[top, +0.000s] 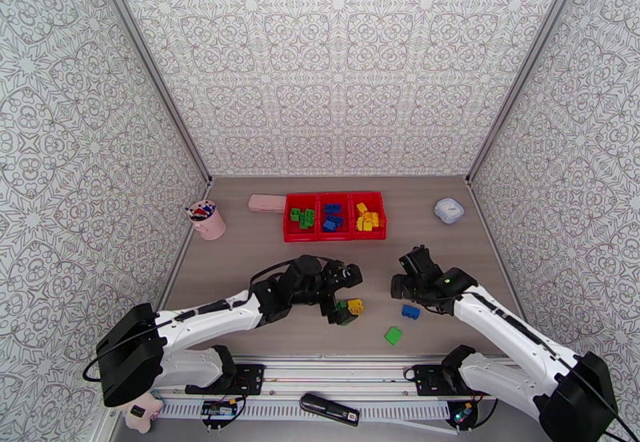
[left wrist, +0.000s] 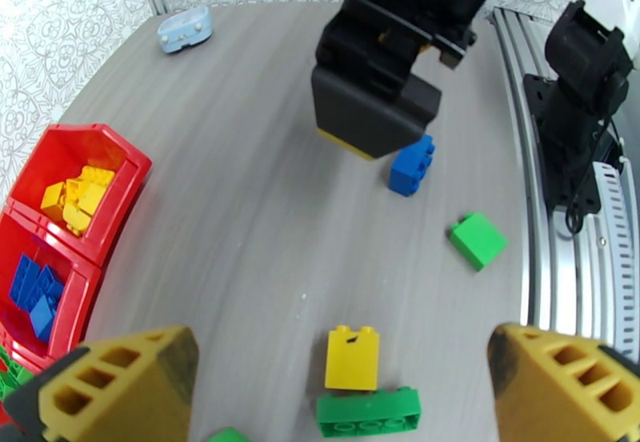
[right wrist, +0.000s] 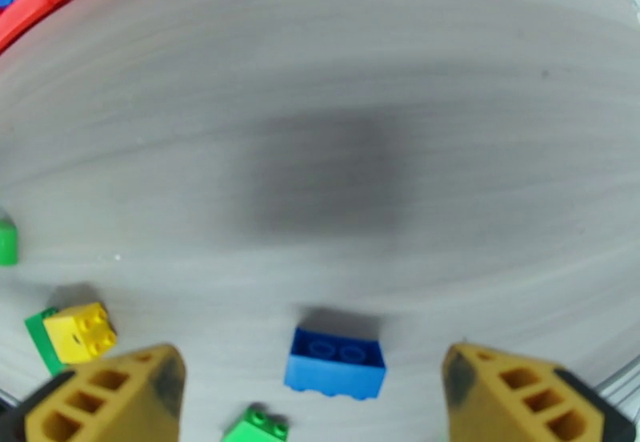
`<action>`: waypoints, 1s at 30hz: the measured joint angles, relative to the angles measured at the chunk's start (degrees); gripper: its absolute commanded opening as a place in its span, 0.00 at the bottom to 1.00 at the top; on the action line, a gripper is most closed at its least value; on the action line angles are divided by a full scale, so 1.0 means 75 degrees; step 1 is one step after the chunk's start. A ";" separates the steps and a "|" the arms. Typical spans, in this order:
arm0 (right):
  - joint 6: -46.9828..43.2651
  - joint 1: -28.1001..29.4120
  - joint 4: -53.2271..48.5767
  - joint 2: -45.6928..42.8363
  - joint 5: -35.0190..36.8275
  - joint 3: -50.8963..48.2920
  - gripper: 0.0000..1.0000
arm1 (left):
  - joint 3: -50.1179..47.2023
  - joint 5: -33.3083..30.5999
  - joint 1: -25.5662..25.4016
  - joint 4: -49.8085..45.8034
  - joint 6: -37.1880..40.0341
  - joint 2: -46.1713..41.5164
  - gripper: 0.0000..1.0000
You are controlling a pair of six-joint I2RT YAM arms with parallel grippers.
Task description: Sort the legos into containers by color
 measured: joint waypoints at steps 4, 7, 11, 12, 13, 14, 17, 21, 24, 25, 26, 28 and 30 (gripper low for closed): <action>0.0073 0.0000 -0.0020 0.0085 -0.0163 -0.0143 0.88 | 0.0000 -0.0003 -0.0067 -0.0061 -0.0003 -0.0003 1.00; 0.0163 0.0000 -0.0017 0.0221 -0.0344 -0.0210 0.88 | 0.0000 -0.0003 -0.0082 -0.0108 -0.0003 -0.0017 1.00; 0.0358 0.0000 0.0079 0.0286 -0.0583 -0.0425 0.87 | 0.0000 -0.0006 -0.0082 -0.0108 -0.0003 -0.0058 1.00; 0.0420 0.0000 0.0111 0.0286 -0.0635 -0.0530 0.87 | 0.0000 -0.0006 -0.0079 -0.0111 -0.0003 -0.0061 1.00; 0.0481 0.0000 0.0137 0.0289 -0.0694 -0.0644 0.87 | 0.0000 -0.0006 -0.0079 -0.0111 -0.0003 -0.0061 1.00; 0.0513 0.0000 0.0163 0.0289 -0.0726 -0.0737 0.87 | 0.0000 -0.0006 -0.0079 -0.0117 -0.0003 -0.0061 1.00; 0.0650 0.0000 0.0221 0.0388 -0.0784 -0.0924 0.83 | 0.0000 -0.0006 -0.0079 -0.0140 -0.0003 -0.0061 1.00; 0.0758 0.0000 0.0376 0.0624 -0.0839 -0.0962 0.76 | -0.0003 -0.0006 -0.0079 -0.0157 -0.0003 -0.0061 1.00; 0.0819 0.0000 0.0507 0.0755 -0.0871 -0.0962 0.70 | -0.0003 -0.0009 -0.0079 -0.0157 -0.0003 -0.0061 1.00; 0.0831 0.0000 0.0542 0.0801 -0.0883 -0.0962 0.69 | -0.0003 -0.0009 -0.0079 -0.0157 -0.0003 -0.0061 1.00; 0.0833 0.0000 0.0571 0.0851 -0.0892 -0.0962 0.67 | -0.0003 -0.0009 -0.0082 -0.0157 -0.0003 -0.0064 1.00; 0.0845 0.0000 0.0670 0.0973 -0.0901 -0.0962 0.64 | -0.0003 -0.0012 -0.0082 -0.0157 -0.0006 -0.0079 1.00; 0.0863 0.0000 0.0764 0.1096 -0.0927 -0.0962 0.60 | -0.0006 -0.0029 -0.0082 -0.0157 -0.0006 -0.0096 1.00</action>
